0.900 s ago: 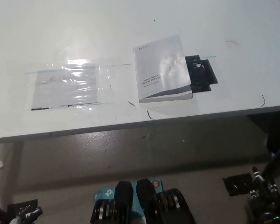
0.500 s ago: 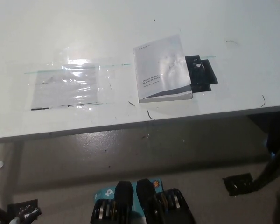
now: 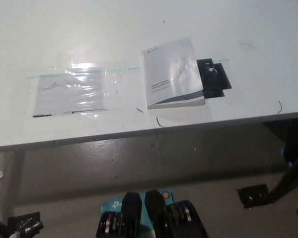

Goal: The robot uses its right hand to slide under the cover of the book kept in the middle of the desk and open it

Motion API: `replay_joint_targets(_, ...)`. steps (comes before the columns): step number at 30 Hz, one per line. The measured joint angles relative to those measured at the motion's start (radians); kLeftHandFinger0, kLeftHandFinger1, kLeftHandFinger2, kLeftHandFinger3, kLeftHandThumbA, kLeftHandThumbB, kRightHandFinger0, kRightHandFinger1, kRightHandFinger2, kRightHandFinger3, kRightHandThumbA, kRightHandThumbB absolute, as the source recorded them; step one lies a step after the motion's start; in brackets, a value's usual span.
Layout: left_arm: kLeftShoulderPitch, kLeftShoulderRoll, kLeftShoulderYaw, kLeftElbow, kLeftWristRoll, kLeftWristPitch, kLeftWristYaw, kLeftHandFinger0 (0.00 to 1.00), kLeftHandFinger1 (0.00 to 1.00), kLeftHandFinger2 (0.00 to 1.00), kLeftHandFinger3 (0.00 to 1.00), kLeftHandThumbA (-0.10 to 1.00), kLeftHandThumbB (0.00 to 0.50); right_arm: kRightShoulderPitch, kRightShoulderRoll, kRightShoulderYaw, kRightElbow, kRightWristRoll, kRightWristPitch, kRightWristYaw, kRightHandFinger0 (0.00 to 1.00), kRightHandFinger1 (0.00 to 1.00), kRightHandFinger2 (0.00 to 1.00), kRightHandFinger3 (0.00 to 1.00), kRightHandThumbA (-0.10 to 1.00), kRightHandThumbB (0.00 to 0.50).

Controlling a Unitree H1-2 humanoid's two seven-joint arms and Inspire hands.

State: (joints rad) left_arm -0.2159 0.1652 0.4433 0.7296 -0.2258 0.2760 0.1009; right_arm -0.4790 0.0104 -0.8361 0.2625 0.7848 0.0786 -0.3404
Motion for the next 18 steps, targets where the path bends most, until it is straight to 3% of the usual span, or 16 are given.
replay_joint_targets(2, 0.001, 0.000, -0.002, 0.000, 0.000, 0.000, 0.002, 1.00, 0.99, 0.97, 0.82, 0.53, 0.000, -0.005, 0.001, 0.014, -0.038, 0.004, 0.006, -0.012, 0.91, 0.96, 1.00, 1.00, 0.86, 0.140)
replay_joint_targets(4, 0.001, 0.000, -0.003, 0.001, 0.000, 0.000, 0.003, 1.00, 1.00, 1.00, 0.89, 0.54, 0.000, -0.011, 0.001, 0.026, -0.067, 0.013, 0.011, -0.019, 0.95, 0.96, 1.00, 1.00, 0.84, 0.155)
replay_joint_targets(5, 0.001, 0.000, -0.003, 0.001, -0.001, 0.000, 0.004, 1.00, 1.00, 1.00, 0.89, 0.53, 0.000, -0.015, 0.001, 0.035, -0.091, 0.020, 0.013, -0.023, 0.89, 0.91, 1.00, 1.00, 0.80, 0.174)
replay_joint_targets(7, 0.001, 0.000, -0.003, 0.001, -0.002, 0.000, 0.005, 1.00, 1.00, 1.00, 0.91, 0.56, 0.000, -0.023, 0.001, 0.055, -0.133, 0.028, 0.018, -0.033, 0.88, 0.90, 0.99, 1.00, 0.79, 0.194)
replay_joint_targets(9, 0.001, 0.001, -0.003, 0.002, -0.003, 0.000, 0.005, 1.00, 1.00, 1.00, 0.91, 0.51, 0.006, -0.031, 0.002, 0.077, -0.173, 0.036, 0.022, -0.039, 0.84, 0.90, 0.97, 1.00, 0.77, 0.215)
replay_joint_targets(11, 0.000, 0.001, 0.001, 0.008, -0.007, -0.001, 0.005, 1.00, 1.00, 1.00, 0.93, 0.50, 0.000, -0.035, 0.004, 0.101, -0.211, 0.039, 0.029, -0.046, 0.85, 0.93, 0.99, 1.00, 0.80, 0.213)
replay_joint_targets(12, 0.000, 0.001, 0.002, 0.013, -0.008, -0.001, 0.006, 1.00, 1.00, 1.00, 0.91, 0.49, 0.000, -0.036, 0.005, 0.119, -0.237, 0.039, 0.033, -0.050, 0.77, 0.88, 0.99, 1.00, 0.81, 0.208)
replay_joint_targets(15, 0.000, 0.001, 0.004, 0.024, -0.012, -0.001, 0.009, 1.00, 1.00, 1.00, 0.87, 0.50, 0.010, -0.040, 0.011, 0.163, -0.283, 0.038, 0.043, -0.060, 0.76, 0.85, 0.96, 1.00, 0.82, 0.172)
replay_joint_targets(18, -0.001, 0.001, 0.003, 0.036, -0.011, -0.002, 0.012, 1.00, 0.97, 0.98, 0.87, 0.51, 0.000, -0.051, 0.022, 0.209, -0.302, 0.038, 0.055, -0.071, 0.78, 0.87, 0.95, 1.00, 0.83, 0.181)
